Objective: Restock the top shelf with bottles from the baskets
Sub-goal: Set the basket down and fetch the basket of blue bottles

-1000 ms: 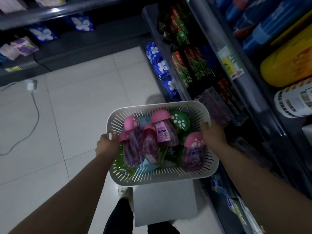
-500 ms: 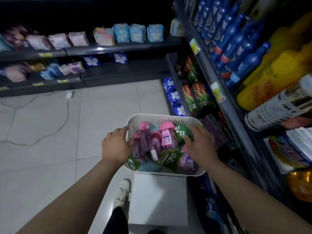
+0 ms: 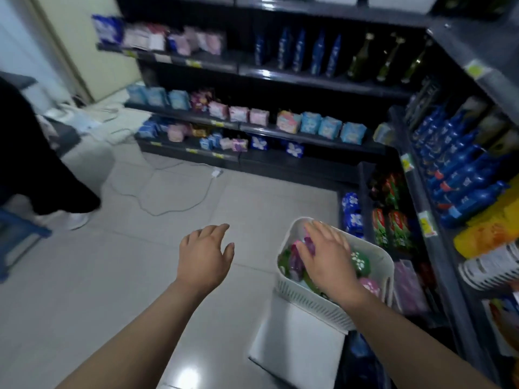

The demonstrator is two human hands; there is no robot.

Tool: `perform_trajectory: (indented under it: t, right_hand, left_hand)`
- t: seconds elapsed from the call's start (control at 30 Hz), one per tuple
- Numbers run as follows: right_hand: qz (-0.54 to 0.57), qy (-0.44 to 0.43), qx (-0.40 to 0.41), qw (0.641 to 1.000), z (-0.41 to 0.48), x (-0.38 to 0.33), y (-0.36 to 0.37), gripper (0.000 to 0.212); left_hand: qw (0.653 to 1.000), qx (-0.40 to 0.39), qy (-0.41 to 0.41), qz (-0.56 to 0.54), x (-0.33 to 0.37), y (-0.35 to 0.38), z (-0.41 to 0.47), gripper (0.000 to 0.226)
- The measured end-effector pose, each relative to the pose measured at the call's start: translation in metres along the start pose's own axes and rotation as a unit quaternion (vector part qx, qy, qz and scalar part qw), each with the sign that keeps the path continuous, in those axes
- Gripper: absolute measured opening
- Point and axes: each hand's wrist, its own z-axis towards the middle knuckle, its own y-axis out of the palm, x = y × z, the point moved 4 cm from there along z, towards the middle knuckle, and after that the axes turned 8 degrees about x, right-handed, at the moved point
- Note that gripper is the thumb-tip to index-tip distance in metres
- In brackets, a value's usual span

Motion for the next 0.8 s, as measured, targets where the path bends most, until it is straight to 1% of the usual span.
perform_trajectory:
  t: [0.07,0.2,0.27,0.33,0.43,0.47,0.63,0.8]
  right_hand:
    - [0.016,-0.024,-0.014,1.0,-0.005,-0.04,0.0,0.051]
    - [0.036,-0.086,-0.018,0.995,-0.026,-0.122,0.008,0.074]
    - [0.044,-0.117,-0.037,0.991,-0.042,-0.165,0.017,0.076]
    - [0.052,-0.143,-0.053,0.987,-0.061,-0.213,0.027,0.07]
    - [0.061,-0.185,-0.072,0.978,-0.093,-0.286,0.044,0.051]
    - [0.064,-0.202,-0.079,0.974,-0.103,-0.309,0.05,0.049]
    - [0.087,-0.288,-0.116,0.947,-0.156,-0.427,0.078,0.047]
    - [0.108,-0.38,-0.152,0.906,-0.2,-0.533,0.109,0.049]
  left_hand:
    - [0.999,0.021,-0.029,0.004,-0.031,-0.025,-0.015,0.047]
    - [0.994,0.053,-0.093,0.005,-0.101,-0.068,-0.058,0.047]
    - [0.99,0.065,-0.125,0.013,-0.14,-0.09,-0.087,0.047]
    - [0.984,0.071,-0.161,0.019,-0.181,-0.112,-0.121,0.047]
    - [0.973,0.086,-0.212,0.036,-0.243,-0.143,-0.175,0.047]
    - [0.968,0.089,-0.23,0.042,-0.261,-0.152,-0.192,0.047]
    - [0.937,0.111,-0.325,0.057,-0.347,-0.199,-0.273,0.047]
    - [0.891,0.148,-0.424,0.068,-0.42,-0.235,-0.34,0.047]
